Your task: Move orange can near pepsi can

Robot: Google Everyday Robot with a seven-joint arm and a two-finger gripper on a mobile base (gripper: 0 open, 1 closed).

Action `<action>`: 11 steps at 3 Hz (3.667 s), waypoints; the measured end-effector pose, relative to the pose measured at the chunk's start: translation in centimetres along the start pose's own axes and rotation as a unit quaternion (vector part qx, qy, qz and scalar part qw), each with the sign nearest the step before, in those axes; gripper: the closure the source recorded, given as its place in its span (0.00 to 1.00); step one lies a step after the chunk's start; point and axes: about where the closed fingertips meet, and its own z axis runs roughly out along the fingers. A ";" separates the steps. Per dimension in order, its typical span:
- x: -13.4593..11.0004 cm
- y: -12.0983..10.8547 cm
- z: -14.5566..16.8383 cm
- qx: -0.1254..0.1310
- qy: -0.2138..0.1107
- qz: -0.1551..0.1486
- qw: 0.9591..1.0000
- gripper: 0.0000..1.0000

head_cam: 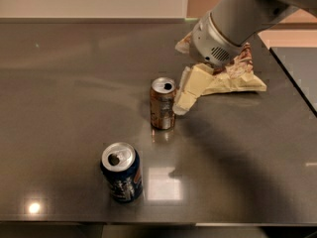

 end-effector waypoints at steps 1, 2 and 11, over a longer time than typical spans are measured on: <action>-1.1 0.6 2.2 -0.025 -0.012 -0.008 1.000 0.00; -1.4 1.2 3.8 -0.043 -0.014 -0.014 0.999 0.00; -2.5 17.5 0.9 -0.178 -0.096 -0.158 0.967 1.00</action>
Offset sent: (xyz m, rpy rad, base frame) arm -0.0063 0.0423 -0.0439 0.0238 0.0917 0.1081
